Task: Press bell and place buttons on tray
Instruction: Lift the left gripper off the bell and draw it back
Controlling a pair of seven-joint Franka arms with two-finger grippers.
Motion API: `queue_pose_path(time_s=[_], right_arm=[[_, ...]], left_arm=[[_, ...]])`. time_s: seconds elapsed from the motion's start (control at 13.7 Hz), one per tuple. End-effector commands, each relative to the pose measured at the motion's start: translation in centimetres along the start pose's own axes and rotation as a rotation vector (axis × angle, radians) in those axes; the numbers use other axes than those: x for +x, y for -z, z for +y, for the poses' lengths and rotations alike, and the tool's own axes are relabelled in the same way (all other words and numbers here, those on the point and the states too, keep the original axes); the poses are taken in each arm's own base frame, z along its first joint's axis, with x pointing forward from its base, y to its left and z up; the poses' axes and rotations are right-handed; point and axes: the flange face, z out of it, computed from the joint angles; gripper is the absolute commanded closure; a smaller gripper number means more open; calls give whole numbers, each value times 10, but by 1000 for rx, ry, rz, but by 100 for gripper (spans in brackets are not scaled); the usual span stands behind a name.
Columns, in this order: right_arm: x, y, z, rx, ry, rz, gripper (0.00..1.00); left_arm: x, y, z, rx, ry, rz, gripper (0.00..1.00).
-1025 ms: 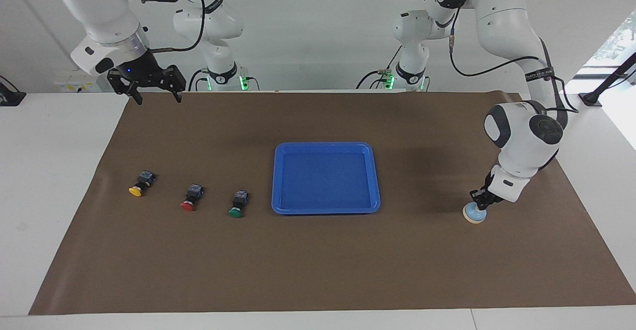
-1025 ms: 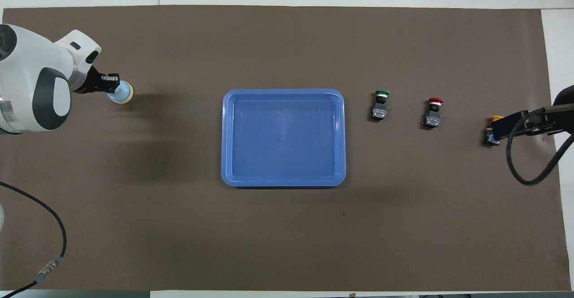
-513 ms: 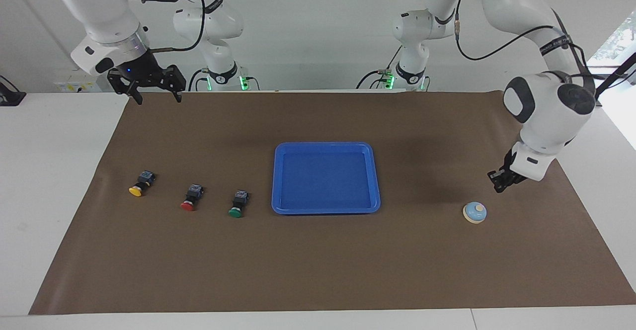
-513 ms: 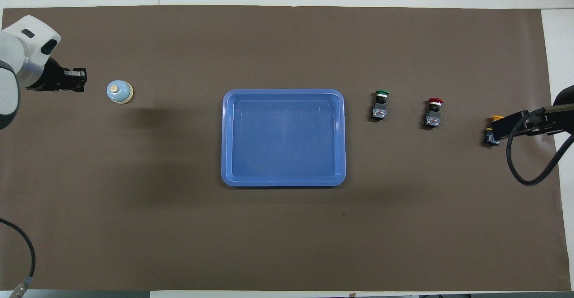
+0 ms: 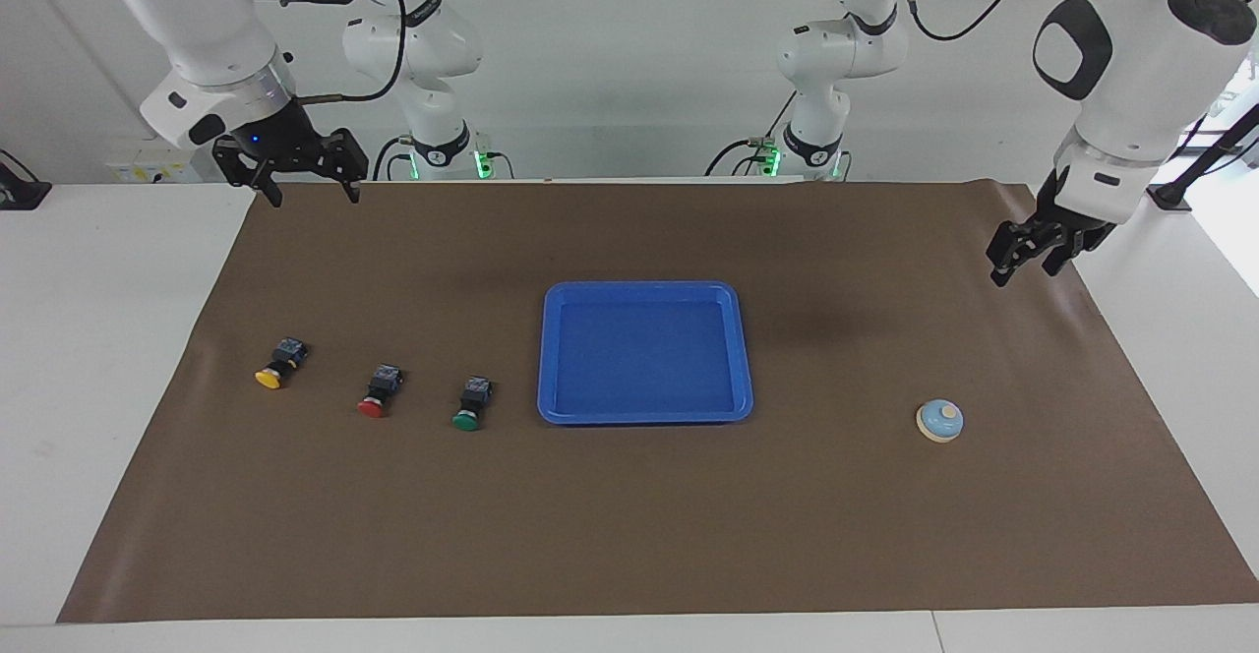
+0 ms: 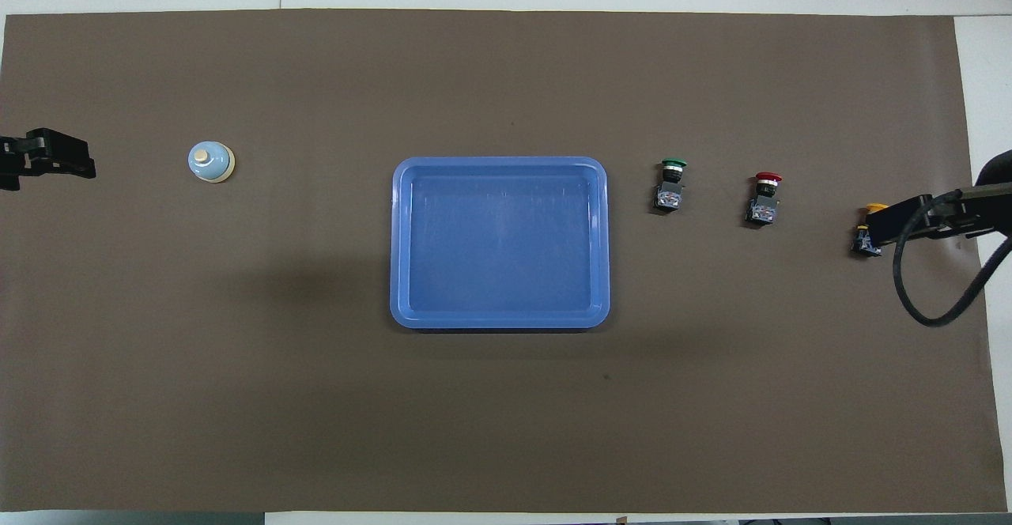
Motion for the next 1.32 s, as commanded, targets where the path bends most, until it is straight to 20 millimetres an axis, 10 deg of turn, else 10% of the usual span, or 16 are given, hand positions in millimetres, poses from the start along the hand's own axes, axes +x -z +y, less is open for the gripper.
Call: queue_pose_path(time_s=[0.0, 1.24], right_arm=[[-5, 2, 2, -6, 17, -6, 0], [-6, 3, 7, -6, 12, -5, 0]], left_arm=[[-23, 21, -5, 21, 13, -37, 0], [-34, 19, 4, -78, -122, -170, 0]])
